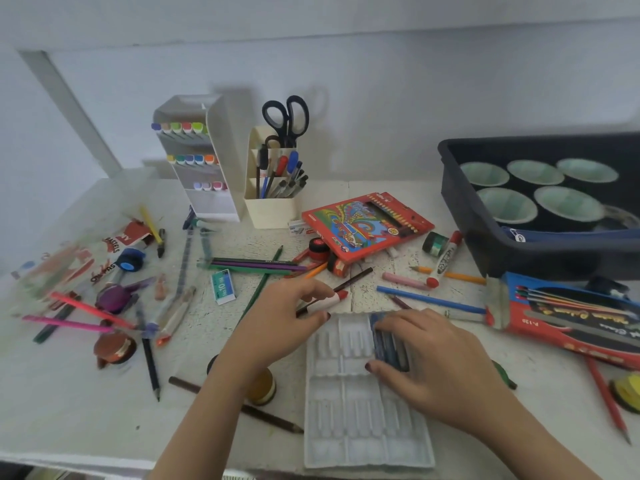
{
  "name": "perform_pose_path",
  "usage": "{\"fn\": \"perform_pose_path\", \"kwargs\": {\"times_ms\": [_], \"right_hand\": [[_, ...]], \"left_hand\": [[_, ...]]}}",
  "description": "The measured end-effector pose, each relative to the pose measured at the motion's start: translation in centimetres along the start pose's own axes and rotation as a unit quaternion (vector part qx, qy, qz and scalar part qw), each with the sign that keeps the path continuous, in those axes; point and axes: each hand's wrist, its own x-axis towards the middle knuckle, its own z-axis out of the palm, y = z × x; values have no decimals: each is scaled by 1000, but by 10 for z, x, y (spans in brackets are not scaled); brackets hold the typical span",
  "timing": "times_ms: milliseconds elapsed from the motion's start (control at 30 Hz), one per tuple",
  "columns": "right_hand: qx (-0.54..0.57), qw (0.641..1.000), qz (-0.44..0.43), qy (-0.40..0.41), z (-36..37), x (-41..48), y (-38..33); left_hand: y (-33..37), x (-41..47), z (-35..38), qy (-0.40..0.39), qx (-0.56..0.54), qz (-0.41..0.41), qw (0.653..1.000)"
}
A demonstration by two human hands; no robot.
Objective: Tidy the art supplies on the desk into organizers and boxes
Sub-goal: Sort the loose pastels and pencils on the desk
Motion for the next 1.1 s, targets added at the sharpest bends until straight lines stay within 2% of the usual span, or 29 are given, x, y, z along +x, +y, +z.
{"fn": "perform_pose_path", "kwargs": {"times_ms": [233, 400, 833, 1100], "right_hand": [[-4, 1000, 21, -15, 2, 0, 1], [-1, 999, 32, -33, 3, -2, 7], [2, 996, 48, -72, 3, 11, 4], [50, 998, 24, -6, -1, 35, -23]], "left_hand": [[-2, 1, 3, -46, 58, -23, 997], [-2, 4, 7, -54, 60, -30, 996], [-4, 13, 12, -9, 36, -29, 999], [-20, -2, -24, 36, 10, -47, 998]]}}
